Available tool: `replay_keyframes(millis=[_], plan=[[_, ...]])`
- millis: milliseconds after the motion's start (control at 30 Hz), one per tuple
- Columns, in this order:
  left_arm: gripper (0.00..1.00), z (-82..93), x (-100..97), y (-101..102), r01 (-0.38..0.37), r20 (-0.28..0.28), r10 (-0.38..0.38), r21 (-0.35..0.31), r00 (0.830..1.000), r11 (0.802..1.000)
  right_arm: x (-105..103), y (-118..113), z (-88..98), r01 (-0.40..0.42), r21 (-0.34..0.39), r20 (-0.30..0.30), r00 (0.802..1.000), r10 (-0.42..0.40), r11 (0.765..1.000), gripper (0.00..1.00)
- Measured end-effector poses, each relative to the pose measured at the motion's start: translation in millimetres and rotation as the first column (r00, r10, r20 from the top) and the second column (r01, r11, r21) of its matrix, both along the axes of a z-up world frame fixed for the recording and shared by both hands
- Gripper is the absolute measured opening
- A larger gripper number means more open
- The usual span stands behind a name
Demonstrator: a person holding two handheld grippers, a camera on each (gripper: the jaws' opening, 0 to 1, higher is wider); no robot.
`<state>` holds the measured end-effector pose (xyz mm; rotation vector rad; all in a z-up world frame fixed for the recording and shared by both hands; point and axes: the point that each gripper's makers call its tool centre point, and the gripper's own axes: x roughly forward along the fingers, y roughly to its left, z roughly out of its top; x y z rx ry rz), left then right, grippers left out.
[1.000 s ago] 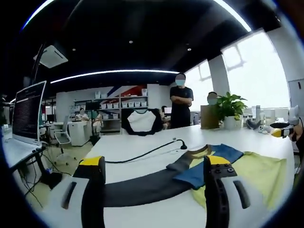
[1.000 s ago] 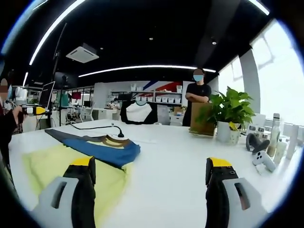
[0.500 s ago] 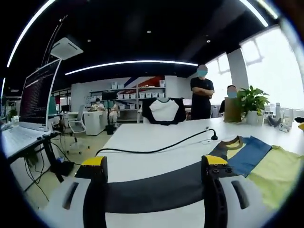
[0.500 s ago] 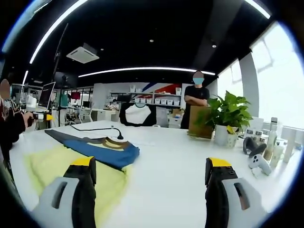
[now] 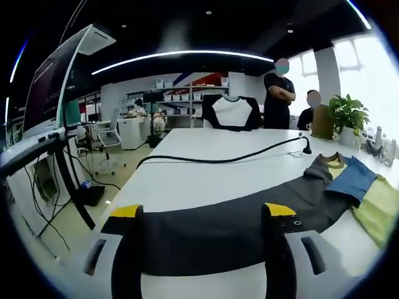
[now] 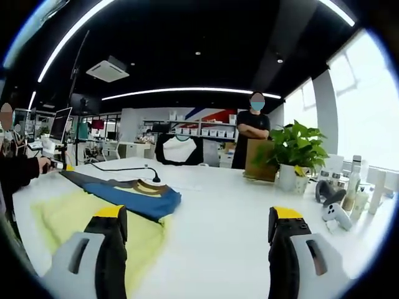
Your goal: Fold the garment on the visible template until the final outline fits inside the template.
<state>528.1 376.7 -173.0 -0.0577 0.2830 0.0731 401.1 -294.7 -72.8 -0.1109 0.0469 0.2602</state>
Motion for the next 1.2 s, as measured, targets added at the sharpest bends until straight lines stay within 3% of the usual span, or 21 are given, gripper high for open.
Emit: replay_keyframes(millis=[100, 567, 600, 700, 767, 967, 1200], plan=[[0.79, -4.4, 1.8, 3.2, -0.011, -0.006, 0.01, -0.034, 1.0, 0.999, -1.2, -1.2, 0.2, 0.004, -0.001, -0.001, 1.0, -0.004, 1.0, 0.96], [0.67, -16.7, 4.8, 14.9, -0.053, -0.045, 0.052, -0.033, 0.998, 0.998, -4.8, -7.2, -2.0, 0.022, -0.001, -0.012, 1.0, -0.022, 1.0, 0.95], [0.65, -17.0, 4.9, 15.5, -0.055, -0.046, 0.053, -0.03, 0.998, 0.998, -4.9, -7.2, -2.1, 0.023, -0.001, -0.012, 1.0, -0.023, 1.0, 0.95], [0.5, -21.3, 1.0, 29.3, -0.092, -0.082, 0.098, 0.072, 0.992, 0.993, -5.8, -7.9, -3.3, 0.027, -0.002, -0.016, 1.0, -0.027, 1.0, 0.95], [0.45, -20.7, 1.2, 26.6, -0.092, -0.07, 0.095, 0.039, 0.993, 0.995, -6.0, -8.6, -4.1, 0.03, 0.0, -0.018, 0.999, -0.029, 1.0, 0.94], [0.31, -20.9, 0.1, 35.9, -0.14, -0.083, 0.145, 0.059, 0.986, 0.988, -5.8, -9.3, -6.9, 0.035, 0.002, -0.027, 0.999, -0.035, 0.999, 0.94], [0.16, -22.0, 5.5, 24.9, -0.08, -0.074, 0.088, 0.104, 0.993, 0.991, -5.6, -9.3, -12.6, 0.038, 0.008, -0.045, 0.998, -0.038, 0.999, 0.93]])
